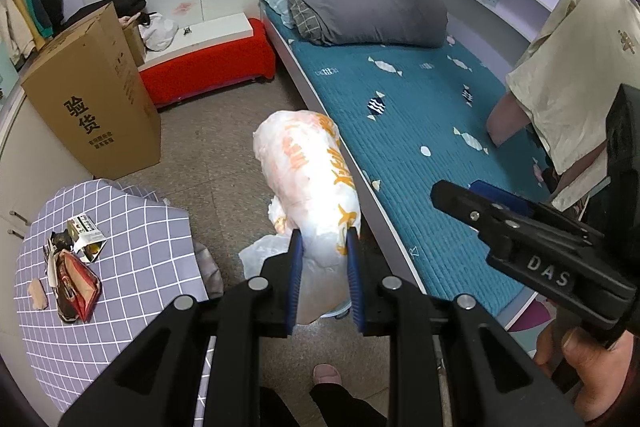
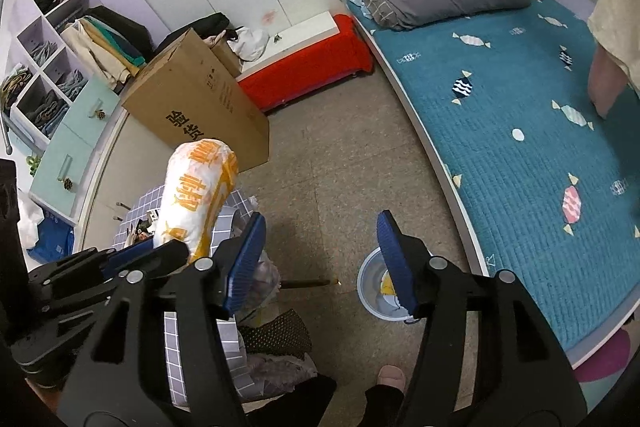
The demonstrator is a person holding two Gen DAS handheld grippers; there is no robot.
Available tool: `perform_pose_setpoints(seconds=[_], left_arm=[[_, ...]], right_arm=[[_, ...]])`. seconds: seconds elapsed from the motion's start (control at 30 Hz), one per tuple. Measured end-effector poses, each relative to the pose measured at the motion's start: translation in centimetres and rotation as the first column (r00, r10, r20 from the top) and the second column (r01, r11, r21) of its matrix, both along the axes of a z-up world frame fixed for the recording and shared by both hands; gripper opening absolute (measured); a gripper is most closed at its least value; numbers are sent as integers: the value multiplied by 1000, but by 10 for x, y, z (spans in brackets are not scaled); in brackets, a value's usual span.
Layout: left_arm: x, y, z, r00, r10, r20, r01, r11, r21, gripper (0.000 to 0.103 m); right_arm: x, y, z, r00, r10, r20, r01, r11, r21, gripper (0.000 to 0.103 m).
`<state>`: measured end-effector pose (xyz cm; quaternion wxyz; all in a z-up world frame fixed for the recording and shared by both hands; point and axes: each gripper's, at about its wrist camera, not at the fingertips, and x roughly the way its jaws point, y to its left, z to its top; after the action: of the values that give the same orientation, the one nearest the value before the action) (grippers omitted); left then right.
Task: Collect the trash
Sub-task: 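Carry both to the floor basin, releasing the packet then the bread bag, then move both open grippers back over the checked table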
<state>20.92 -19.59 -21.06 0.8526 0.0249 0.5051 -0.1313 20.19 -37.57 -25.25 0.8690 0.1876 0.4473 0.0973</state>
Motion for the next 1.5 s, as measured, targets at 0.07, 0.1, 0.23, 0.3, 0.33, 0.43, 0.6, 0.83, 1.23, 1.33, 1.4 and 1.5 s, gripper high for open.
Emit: perform_pose_setpoints(seconds=[0.07,0.1,0.23,0.3,0.33,0.43,0.6,0.83,1.23,1.33,1.4,1.5], left_arm=[[2,-1,-1,1000,-7,-5,7,1000,-2,21],[2,-2,-1,1000,-10,-5,10,1000,-2,21],[4,-7,-3,1000,-25,-8,25,1000,-1,21],[4,-9,-4,999,-33,-12,33,999,-2,21],[4,-10,-5,999,-37,-12,37,999,-3,21],[5,-15,-5,999,-50,-14,50,999,-6,21],[8,-26,-3,997,-77,-8,77,997,-10,21],[10,-40,1,996,-90,25,90,996,5,70],[-1,-28,9,996,-65,61,65,998,9,71],[-3,-22,11,997,-49,64,48,999,8,71],[-5,-18,12,997,-36,65,36,999,8,71],[-9,-6,15,998,-6,70,6,1000,8,71]], right_arm=[[-1,0,3,1000,-2,9,2,1000,-8,61],[-1,0,4,1000,-3,13,4,1000,-14,62],[-6,-1,10,999,-21,37,23,999,-46,66],[-9,-4,12,998,-30,47,32,998,-56,67],[-10,-4,13,998,-32,52,35,998,-58,67],[-13,-8,15,997,-45,63,49,997,-59,67],[-21,-20,23,991,-90,101,97,994,-60,68],[-30,-37,27,983,-143,117,150,987,-51,71],[-34,-33,27,985,-126,115,131,990,-42,71],[-35,-27,28,987,-111,120,116,992,-40,71],[-36,-23,29,988,-96,122,102,994,-39,71],[-36,-14,31,989,-75,124,80,996,-36,71]])
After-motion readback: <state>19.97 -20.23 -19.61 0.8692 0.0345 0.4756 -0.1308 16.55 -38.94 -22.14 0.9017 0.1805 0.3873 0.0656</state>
